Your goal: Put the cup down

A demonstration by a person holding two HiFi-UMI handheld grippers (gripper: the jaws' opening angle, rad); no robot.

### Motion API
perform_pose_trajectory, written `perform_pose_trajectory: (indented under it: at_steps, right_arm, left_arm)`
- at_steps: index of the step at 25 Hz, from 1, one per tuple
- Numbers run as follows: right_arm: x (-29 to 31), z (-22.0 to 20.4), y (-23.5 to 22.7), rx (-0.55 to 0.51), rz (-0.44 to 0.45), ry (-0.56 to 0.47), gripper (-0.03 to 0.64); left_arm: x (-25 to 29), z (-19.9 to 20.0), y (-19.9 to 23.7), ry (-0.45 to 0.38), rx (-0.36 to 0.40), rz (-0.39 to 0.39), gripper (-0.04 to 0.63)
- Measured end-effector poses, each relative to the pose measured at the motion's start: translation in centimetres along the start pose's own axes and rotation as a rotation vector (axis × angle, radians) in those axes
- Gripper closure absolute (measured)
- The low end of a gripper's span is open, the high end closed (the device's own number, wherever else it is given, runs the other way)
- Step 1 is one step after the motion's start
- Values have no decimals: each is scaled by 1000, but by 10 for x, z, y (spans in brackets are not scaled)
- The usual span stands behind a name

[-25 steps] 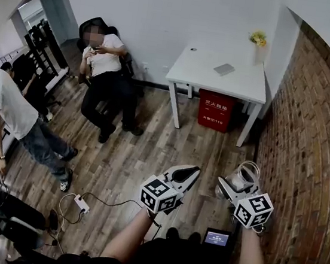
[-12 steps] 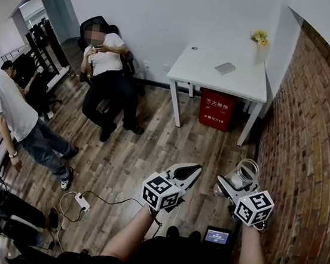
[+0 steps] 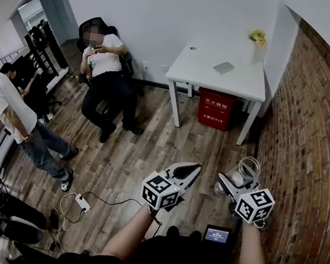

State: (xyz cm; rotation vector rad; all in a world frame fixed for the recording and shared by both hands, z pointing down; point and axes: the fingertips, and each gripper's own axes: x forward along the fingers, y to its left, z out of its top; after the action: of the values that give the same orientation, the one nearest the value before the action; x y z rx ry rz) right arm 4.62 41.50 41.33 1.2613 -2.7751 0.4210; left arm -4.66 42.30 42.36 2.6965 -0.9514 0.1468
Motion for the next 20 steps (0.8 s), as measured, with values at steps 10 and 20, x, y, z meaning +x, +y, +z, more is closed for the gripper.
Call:
perform_pose_trajectory:
  at_steps: [10,20]
  right_arm:
    - [-4,0,-9,9,-6,0,253]
    - [-10,-1,-26,33,-11,-10,253]
  left_arm:
    - [6,-1,-2,11,7,1,586]
    - [20,-1,-4,19,7,11,586]
